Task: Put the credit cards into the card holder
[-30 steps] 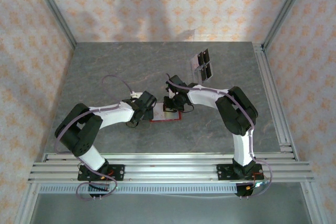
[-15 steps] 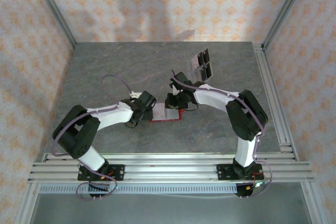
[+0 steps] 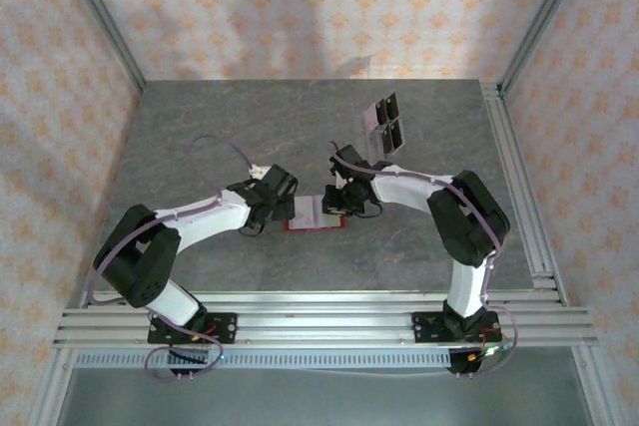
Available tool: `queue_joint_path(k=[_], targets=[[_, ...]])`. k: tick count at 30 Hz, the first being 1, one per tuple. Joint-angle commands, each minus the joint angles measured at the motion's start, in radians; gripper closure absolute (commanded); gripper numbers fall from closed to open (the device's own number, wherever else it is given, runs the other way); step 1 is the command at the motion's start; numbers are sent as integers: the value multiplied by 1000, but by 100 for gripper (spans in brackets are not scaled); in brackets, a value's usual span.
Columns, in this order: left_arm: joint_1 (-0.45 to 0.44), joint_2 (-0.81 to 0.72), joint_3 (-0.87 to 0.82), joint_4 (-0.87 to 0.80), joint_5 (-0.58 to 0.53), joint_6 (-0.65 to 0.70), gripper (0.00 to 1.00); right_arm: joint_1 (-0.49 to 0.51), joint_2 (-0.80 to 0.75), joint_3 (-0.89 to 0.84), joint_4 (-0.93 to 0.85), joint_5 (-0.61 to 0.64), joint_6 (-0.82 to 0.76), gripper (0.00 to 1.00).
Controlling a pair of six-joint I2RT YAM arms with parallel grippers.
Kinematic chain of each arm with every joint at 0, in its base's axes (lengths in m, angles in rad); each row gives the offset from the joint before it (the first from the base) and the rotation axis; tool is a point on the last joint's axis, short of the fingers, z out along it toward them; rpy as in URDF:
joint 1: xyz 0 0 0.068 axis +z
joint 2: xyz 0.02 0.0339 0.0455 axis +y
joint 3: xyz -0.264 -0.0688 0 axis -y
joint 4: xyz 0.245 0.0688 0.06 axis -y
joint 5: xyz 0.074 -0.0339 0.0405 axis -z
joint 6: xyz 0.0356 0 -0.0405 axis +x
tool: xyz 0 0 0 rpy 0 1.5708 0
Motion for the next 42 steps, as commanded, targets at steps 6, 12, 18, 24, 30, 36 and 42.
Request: queue_joint_path(k=[6, 12, 18, 24, 30, 36, 42], targets=[[-34, 52, 40, 14, -7, 14, 0, -17, -56, 10, -24, 48, -7, 72], [-13, 1, 18, 16, 9, -23, 0, -25, -122, -13, -48, 71, -2, 68], [63, -50, -26, 109, 185, -41, 0, -25, -171, -46, -72, 131, -7, 68], [84, -47, -23, 186, 322, -37, 0, -25, -251, -93, -95, 226, -2, 54], [84, -21, -24, 238, 371, -48, 0, -26, -261, -133, -107, 268, -7, 49], [84, 16, -32, 289, 396, -71, 0, -25, -184, -127, -78, 245, -14, 48], [83, 56, -34, 323, 409, -82, 0, -26, -137, -124, -61, 246, -13, 49]])
